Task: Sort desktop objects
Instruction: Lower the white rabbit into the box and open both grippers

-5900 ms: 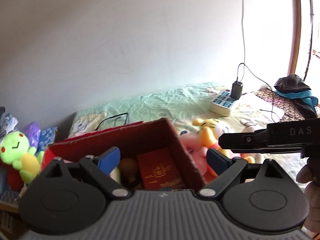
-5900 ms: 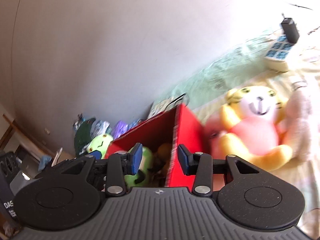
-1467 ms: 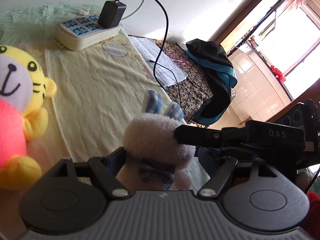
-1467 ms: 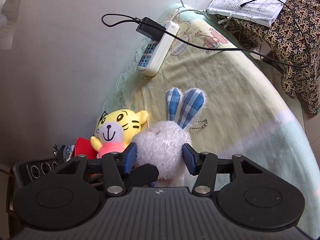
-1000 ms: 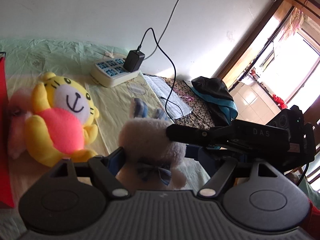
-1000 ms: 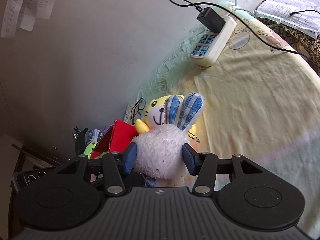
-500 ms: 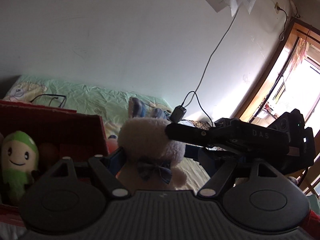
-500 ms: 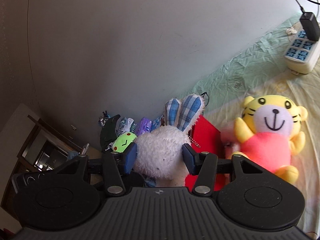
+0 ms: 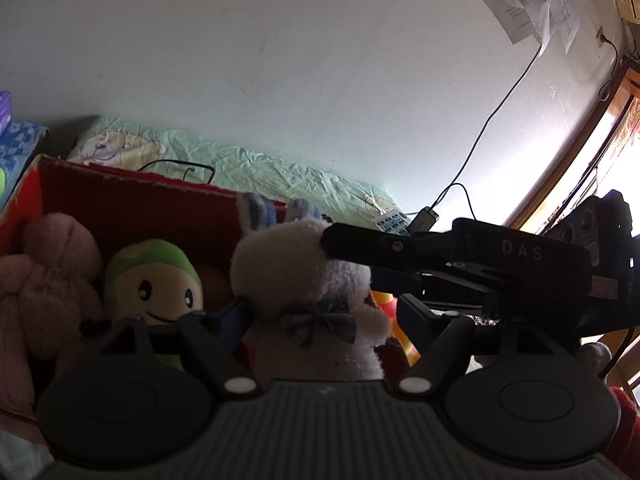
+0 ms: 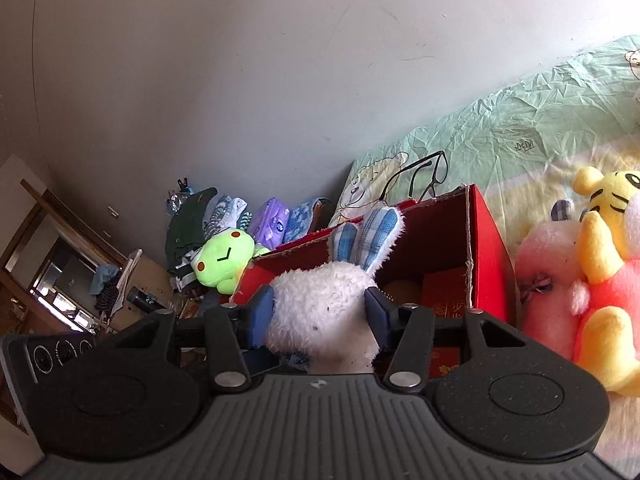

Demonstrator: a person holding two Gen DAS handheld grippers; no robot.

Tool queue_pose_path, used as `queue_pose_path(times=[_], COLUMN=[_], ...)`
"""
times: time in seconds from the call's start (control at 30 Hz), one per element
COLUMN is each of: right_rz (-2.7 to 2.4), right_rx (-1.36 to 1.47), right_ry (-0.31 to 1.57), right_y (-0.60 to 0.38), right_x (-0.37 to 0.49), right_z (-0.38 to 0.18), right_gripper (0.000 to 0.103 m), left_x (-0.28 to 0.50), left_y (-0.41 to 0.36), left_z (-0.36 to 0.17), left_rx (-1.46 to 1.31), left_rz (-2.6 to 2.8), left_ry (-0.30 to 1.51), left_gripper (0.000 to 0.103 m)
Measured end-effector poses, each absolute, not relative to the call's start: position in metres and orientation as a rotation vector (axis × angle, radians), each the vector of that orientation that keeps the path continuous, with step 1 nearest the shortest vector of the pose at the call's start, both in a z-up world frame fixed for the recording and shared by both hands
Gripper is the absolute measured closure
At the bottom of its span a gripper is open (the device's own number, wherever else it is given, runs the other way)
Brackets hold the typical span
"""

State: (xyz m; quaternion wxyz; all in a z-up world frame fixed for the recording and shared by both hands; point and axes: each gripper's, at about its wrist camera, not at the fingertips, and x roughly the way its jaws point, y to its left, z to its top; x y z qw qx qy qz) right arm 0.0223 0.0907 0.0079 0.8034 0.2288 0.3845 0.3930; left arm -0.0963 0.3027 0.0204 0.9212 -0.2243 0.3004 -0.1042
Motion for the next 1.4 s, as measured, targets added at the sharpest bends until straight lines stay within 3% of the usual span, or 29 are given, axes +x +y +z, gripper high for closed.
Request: queue_pose_path(times=[0.7, 0.77, 0.87, 1.07, 1.4], right_rz=[0.725, 0.695, 0.683, 0.679, 0.662], right_rx=[0.230, 0.190, 0.163, 0.123, 0.193], right_ry=[0.813, 0.786, 0.751, 0.800, 0.753], right_y=[0.141, 0.141, 0.136, 0.138, 0.128], right_x=[0.019, 0.014, 0.008, 0.005, -0.002], right_z=[-0.004, 0.000, 0.006, 0.005, 0.015], right_gripper=[0.048, 0.040, 0.039, 0.056, 0.055], left_x=[-0.078, -0.080, -0.082, -0.084, -0.082], left_y=[0.317, 0.316, 0.317, 0.316, 0.301], left_z=[-0.011, -0.010, -0.005, -0.006, 0.010], left_rx=[-0.402, -0.395, -0.394, -0.389, -0.372], left_rz=[-0.148, -0.146, -0.143, -0.144, -0.249], left_ry=[0.732, 0.728, 0.718, 0.722, 0.659], left_gripper=[0.024, 0.024, 0.023, 0.022, 0.022])
